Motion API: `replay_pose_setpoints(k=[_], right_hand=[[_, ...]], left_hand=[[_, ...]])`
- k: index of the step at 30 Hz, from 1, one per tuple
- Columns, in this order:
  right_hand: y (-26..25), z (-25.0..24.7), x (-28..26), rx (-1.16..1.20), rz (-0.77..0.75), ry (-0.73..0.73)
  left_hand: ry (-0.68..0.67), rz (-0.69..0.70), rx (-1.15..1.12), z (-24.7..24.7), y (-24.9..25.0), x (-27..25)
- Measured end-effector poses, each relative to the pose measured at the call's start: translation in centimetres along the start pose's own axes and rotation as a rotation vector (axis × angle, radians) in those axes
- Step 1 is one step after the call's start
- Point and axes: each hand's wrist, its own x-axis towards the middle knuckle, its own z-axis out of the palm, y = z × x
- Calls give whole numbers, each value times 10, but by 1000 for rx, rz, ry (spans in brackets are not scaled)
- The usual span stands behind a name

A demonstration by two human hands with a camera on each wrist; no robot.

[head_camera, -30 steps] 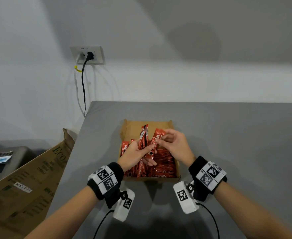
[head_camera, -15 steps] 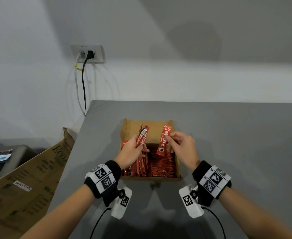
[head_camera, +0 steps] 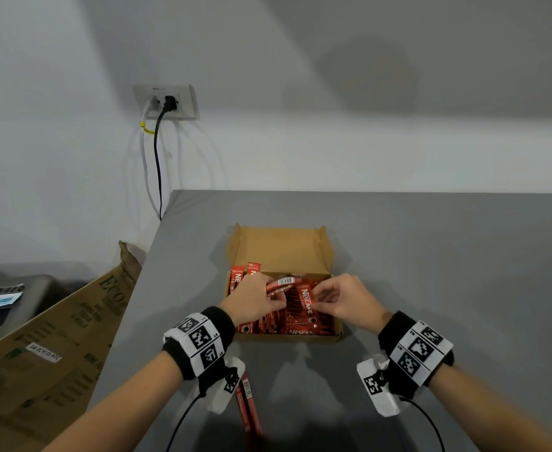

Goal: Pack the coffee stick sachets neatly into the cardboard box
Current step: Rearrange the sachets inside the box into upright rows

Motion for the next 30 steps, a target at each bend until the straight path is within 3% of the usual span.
replay_pose_setpoints(k=[10,16,19,23,26,30], right_hand=[[-12,10,-4,-395,-72,-300],[-17,26,3,-606,-85,-323],[-20,27,9,-636,-62,-354],[-22,26,15,-645,-38,-411],[-24,22,12,-611,-26,-392],[-38,24,-3,-691,-108,-217]], left_hand=[[-4,-106,146,16,-8,4],[2,-77,53,12,-8,3],[-95,-82,-23,8,-8,2],[-175,-89,68,12,-6,2],[-170,-82,113,14,-7,0],[-77,-71,44,7,-6,-2]])
